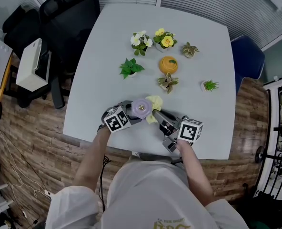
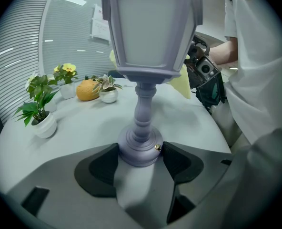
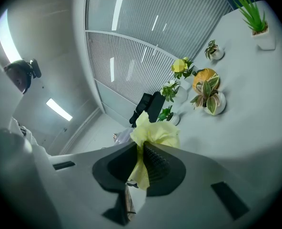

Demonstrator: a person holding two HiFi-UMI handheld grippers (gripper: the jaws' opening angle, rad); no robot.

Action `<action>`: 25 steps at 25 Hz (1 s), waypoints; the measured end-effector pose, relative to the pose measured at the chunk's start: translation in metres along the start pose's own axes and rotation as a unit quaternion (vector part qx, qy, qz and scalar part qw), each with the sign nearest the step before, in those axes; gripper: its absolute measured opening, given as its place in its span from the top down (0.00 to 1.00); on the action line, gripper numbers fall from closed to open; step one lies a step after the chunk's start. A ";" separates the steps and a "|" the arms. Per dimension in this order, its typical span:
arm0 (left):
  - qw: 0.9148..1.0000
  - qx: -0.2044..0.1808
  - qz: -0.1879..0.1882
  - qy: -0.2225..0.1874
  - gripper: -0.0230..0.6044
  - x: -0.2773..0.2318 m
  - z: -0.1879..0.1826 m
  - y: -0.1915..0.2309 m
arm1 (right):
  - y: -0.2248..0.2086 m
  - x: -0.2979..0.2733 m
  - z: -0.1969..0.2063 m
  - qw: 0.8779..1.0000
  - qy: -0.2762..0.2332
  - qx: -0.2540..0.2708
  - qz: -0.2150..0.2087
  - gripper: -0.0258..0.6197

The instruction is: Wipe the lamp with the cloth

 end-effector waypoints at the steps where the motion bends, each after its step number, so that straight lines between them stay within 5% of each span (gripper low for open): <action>1: 1.000 0.000 0.000 0.000 0.49 0.000 0.000 0.000 | 0.001 0.001 0.000 1.000 -0.001 0.000 -0.001 0.88; 25: 1.000 0.009 -0.005 0.005 0.49 0.001 0.001 0.000 | 0.015 0.011 0.011 1.000 -0.012 0.000 -0.006 0.88</action>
Point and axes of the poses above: the fingertips, and each gripper's own axes: x backward along the fingers, y to its left, z out of its underside, the point moved 2 cm from there along x, backward along the fingers, and after that the axes turned 12 degrees about -x, right-handed, at the moved point
